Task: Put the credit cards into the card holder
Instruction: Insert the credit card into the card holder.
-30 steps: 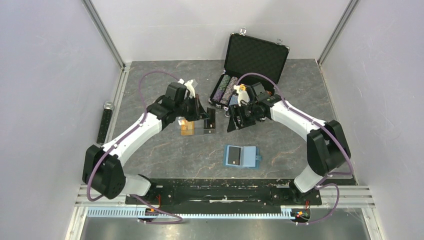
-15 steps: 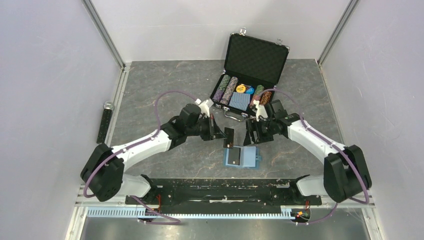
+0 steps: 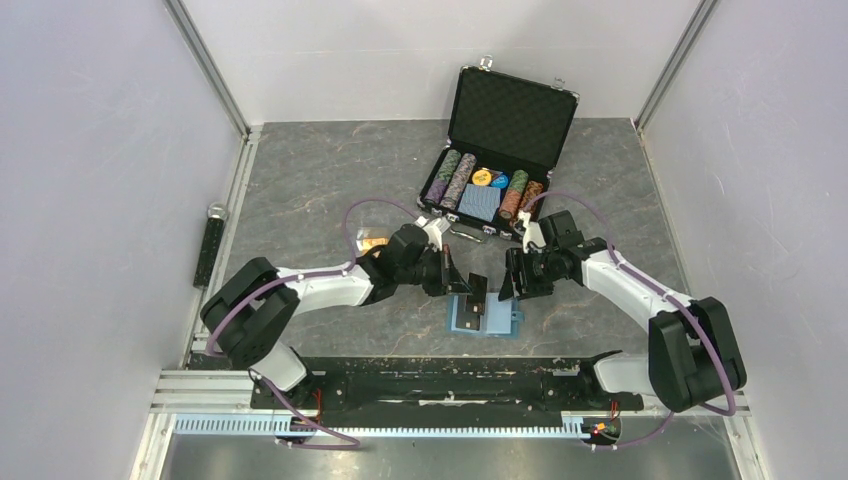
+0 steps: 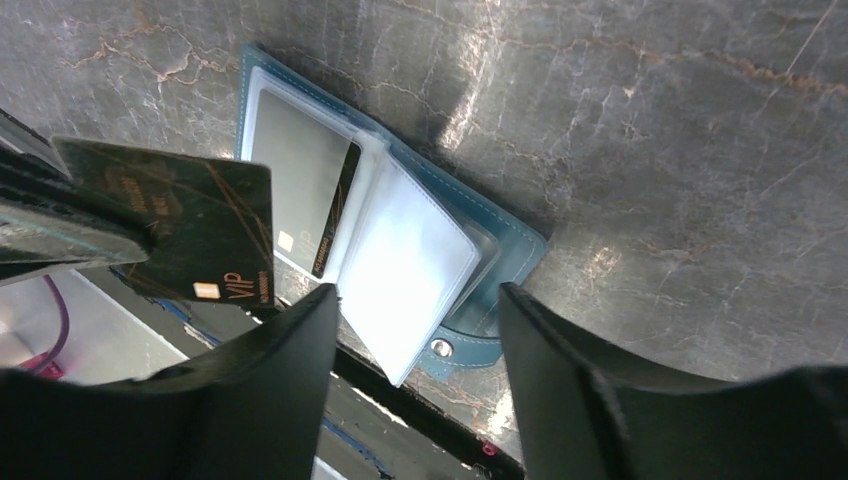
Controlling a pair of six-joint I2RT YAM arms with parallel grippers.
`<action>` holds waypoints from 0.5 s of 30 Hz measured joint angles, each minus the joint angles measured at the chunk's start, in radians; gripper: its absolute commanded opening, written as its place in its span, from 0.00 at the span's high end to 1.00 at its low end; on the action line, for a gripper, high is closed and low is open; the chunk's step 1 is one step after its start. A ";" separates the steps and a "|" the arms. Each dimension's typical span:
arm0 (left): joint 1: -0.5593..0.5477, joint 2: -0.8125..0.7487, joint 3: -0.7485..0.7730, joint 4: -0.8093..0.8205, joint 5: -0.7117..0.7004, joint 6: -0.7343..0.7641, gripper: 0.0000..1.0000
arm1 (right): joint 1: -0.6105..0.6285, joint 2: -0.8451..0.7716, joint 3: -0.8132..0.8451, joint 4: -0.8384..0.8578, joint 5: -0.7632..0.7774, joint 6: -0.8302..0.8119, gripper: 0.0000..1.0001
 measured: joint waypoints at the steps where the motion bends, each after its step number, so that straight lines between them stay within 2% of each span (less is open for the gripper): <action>1: -0.001 0.012 0.000 0.008 0.001 0.000 0.98 | -0.002 0.002 -0.004 0.000 -0.001 -0.001 0.48; 15: -0.001 0.086 -0.001 0.062 0.006 0.000 0.98 | -0.007 0.040 -0.067 0.025 -0.002 0.002 0.65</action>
